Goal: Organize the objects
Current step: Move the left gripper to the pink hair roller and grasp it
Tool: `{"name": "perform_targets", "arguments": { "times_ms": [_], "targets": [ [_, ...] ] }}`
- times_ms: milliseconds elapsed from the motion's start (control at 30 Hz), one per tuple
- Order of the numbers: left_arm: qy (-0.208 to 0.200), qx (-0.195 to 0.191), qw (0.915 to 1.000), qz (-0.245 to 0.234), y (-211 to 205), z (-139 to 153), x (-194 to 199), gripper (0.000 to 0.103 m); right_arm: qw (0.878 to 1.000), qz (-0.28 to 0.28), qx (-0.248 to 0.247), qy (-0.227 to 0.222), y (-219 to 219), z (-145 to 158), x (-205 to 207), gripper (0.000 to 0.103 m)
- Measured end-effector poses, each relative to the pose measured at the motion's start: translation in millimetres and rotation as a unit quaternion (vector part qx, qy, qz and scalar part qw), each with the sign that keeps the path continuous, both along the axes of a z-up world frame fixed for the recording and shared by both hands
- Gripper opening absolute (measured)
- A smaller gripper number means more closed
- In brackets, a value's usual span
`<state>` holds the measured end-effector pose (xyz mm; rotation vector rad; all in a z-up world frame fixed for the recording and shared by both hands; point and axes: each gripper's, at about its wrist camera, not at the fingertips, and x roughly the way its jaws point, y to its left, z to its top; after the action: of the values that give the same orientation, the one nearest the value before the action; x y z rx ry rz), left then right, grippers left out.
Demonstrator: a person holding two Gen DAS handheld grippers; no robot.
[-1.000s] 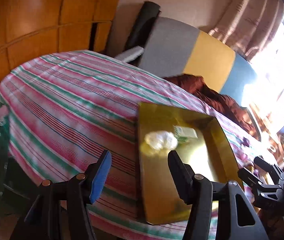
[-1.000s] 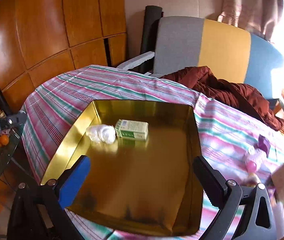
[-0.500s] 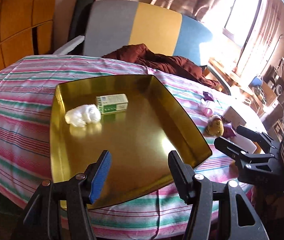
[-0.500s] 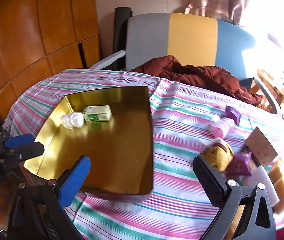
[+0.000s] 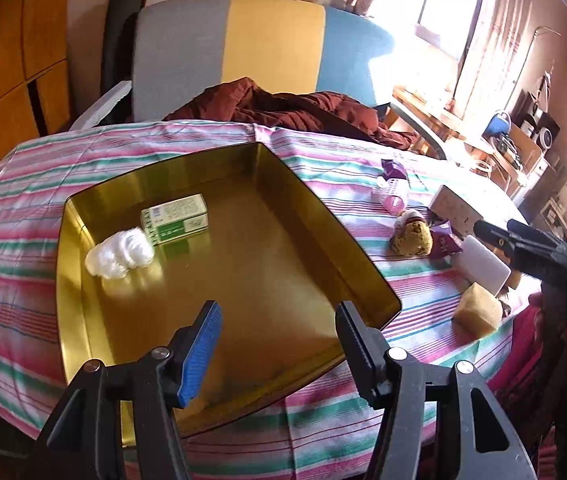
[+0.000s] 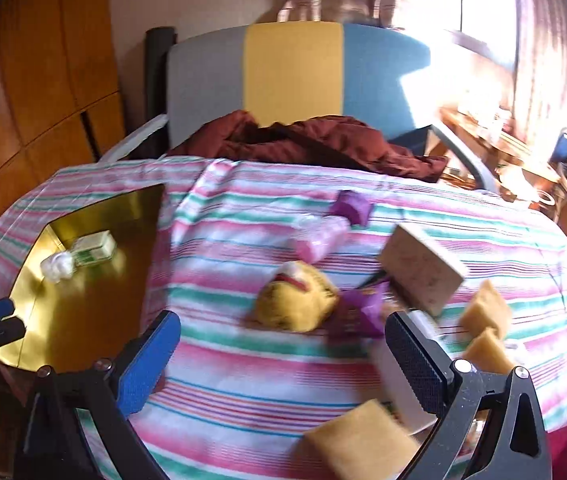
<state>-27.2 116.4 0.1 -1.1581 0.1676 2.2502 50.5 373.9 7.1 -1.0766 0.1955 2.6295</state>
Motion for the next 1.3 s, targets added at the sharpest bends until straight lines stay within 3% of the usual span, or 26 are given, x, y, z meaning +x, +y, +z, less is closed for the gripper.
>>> {"name": "perform_targets", "arguments": {
  "times_ms": [333, 533, 733, 900, 967, 1067, 1167, 1300],
  "targets": [
    [0.020, -0.014, 0.9973, -0.070, 76, 16, -10, 0.060, 0.993, -0.112, 0.038, 0.025, 102, 14, 16, 0.103],
    [0.018, -0.032, 0.9933, -0.110, 137, 16, -24, 0.060, 0.984, -0.171, -0.022, 0.037, 143, -2, 28, 0.103],
    [-0.071, -0.024, 0.9896, -0.123, 192, 2, -55, 0.060, 0.978, -0.186, -0.071, 0.055, 157, -4, 38, 0.103],
    [-0.144, -0.008, 0.9838, -0.106, 234, -13, -85, 0.060, 0.979, -0.172, -0.093, 0.055, 156, -7, 35, 0.103],
    [-0.163, -0.012, 0.9821, -0.093, 248, -21, -97, 0.072, 0.980, -0.163, -0.102, 0.055, 155, -7, 34, 0.103],
    [-0.194, -0.012, 0.9786, -0.068, 266, -37, -114, 0.074, 0.981, -0.152, -0.110, 0.052, 153, -9, 32, 0.103],
    [-0.140, -0.044, 0.9860, -0.079, 285, -36, -122, 0.080, 0.981, -0.145, -0.120, 0.050, 154, -11, 31, 0.103],
    [-0.134, -0.079, 0.9784, -0.135, 305, -49, -123, 0.081, 0.976, -0.149, -0.149, 0.044, 160, -17, 33, 0.103]
  ]
}}
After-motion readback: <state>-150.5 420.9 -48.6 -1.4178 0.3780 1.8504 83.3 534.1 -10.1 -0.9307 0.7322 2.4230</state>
